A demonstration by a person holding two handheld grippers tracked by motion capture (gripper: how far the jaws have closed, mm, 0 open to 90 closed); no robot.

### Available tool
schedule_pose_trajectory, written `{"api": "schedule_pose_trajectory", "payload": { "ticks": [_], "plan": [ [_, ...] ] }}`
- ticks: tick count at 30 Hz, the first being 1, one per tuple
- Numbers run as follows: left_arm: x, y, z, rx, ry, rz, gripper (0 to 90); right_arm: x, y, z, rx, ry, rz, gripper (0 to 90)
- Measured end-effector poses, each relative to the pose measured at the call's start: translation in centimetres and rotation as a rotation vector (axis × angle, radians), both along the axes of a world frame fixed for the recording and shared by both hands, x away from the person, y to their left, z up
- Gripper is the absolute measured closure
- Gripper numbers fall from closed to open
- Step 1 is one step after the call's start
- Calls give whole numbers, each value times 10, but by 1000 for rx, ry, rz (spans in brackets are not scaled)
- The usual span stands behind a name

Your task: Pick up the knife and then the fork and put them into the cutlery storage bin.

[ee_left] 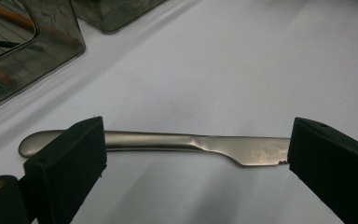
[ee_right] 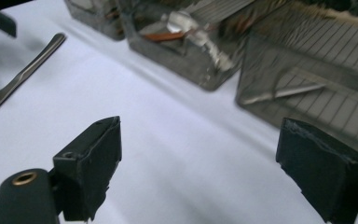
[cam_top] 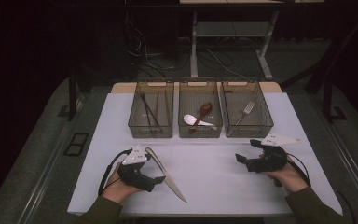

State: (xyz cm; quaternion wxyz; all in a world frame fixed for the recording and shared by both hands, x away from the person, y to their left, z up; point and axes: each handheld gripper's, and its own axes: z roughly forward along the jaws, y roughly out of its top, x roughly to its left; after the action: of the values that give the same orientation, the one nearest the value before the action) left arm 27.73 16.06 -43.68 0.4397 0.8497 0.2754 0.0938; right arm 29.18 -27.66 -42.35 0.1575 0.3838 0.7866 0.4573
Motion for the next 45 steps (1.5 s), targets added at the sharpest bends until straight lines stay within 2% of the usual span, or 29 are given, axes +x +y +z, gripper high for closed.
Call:
{"api": "schedule_pose_trajectory", "payload": {
  "ticks": [7,11,15,19,22,26,32,38,41,44,45],
  "plan": [
    [2,-1,5,-4,1,-9,101,-21,-2,-14,54,0,40,139],
    [6,-3,10,-1,5,-20,194,-29,-4,-20,40,4,51,138],
    [13,-6,14,8,11,-34,366,-33,-9,-21,35,4,53,137],
    [25,-12,17,39,15,-35,584,-35,-15,-23,43,19,32,137],
    [35,-19,15,80,26,-43,740,-34,-16,-22,39,19,28,136],
    [48,-27,12,157,36,-34,891,-35,-16,-22,39,12,33,135],
    [65,-25,5,225,47,28,892,-35,-16,-21,41,11,37,134],
    [72,-11,3,234,57,77,892,-34,-17,-20,39,3,38,134],
    [74,-6,1,245,59,78,893,-35,-17,-20,39,3,40,134],
    [74,-4,0,233,74,94,893,-35,-17,-20,38,2,42,134],
    [75,-4,0,238,64,85,893,-35,-17,-20,37,3,43,134]
  ]
}}
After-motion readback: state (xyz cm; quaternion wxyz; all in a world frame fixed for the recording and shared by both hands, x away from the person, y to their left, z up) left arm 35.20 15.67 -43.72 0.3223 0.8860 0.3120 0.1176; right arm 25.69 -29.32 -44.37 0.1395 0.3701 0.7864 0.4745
